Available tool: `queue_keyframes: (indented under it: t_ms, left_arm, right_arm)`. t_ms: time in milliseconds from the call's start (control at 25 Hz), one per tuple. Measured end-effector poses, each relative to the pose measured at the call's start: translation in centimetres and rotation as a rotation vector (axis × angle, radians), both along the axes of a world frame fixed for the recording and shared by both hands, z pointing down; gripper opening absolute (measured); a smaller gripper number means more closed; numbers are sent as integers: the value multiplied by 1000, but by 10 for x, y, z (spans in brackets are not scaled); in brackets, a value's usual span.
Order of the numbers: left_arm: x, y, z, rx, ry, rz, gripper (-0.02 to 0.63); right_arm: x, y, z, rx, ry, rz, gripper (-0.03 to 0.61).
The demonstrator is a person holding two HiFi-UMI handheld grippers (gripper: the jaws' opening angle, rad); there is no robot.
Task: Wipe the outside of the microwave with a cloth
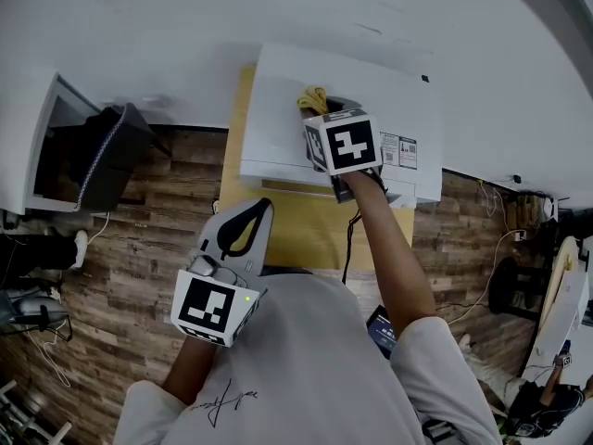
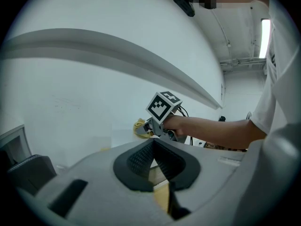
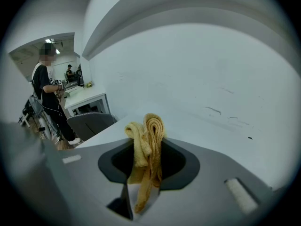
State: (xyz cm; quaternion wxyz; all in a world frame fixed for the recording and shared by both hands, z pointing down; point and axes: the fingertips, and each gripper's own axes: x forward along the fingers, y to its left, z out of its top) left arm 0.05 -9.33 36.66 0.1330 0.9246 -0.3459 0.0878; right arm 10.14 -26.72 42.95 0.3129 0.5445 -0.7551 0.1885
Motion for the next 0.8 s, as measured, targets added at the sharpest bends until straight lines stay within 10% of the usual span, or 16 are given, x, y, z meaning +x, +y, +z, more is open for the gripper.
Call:
queue_keyframes:
  t_ms: [480, 800]
  left_arm:
    - [-34, -10, 3, -18, -3, -73, -11]
    - [-39, -10, -4, 4, -8, -74, -11]
  right_arm:
    - [-98, -12, 2, -6, -12, -179, 129]
    - [-132, -5, -26, 13, -213, -243, 129]
